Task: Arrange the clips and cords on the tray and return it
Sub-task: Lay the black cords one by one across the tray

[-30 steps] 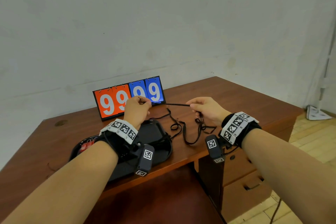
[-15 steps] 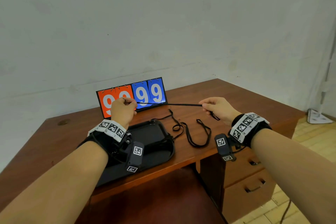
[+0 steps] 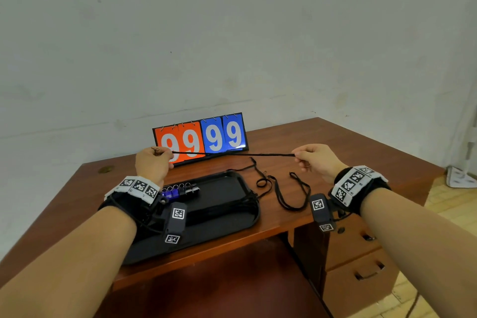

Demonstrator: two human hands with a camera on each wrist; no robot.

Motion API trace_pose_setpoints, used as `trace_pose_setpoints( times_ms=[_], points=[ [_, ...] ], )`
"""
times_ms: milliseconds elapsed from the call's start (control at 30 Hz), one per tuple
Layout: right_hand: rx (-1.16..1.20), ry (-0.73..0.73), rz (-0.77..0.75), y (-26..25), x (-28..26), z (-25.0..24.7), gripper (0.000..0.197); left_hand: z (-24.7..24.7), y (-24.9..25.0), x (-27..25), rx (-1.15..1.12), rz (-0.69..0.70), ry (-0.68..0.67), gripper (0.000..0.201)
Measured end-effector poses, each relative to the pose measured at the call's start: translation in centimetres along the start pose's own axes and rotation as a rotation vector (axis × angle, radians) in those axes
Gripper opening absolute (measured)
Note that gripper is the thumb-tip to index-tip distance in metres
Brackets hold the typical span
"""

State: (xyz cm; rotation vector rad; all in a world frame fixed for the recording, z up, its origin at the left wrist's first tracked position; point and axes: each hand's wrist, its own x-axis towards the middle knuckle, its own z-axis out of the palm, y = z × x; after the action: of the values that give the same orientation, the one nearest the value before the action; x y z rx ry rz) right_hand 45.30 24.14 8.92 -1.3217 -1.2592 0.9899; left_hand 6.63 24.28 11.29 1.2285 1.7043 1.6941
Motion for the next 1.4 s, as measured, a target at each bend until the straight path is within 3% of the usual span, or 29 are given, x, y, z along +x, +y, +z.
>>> trace_pose_setpoints(
  times_ms=[333, 933, 1400],
  points=[
    [0.013, -0.007, -0.014, -1.8, -1.8, 4.4, 0.012, -6.8, -1.2, -0.1, -0.011, -0.014, 0.054, 0.009],
    [-0.133, -0.072, -0.040, -2.4, -4.9, 12.1, 0.011, -18.6, -6.4, -2.1, 0.280, 0.006, -0.047, 0.009],
    [-0.334, -0.092, -0.009, 2.2, -3.9, 12.7, 0.009, -18.7, -8.3, -3.1, 0.726, 0.108, -0.274, 0.010]
  ],
)
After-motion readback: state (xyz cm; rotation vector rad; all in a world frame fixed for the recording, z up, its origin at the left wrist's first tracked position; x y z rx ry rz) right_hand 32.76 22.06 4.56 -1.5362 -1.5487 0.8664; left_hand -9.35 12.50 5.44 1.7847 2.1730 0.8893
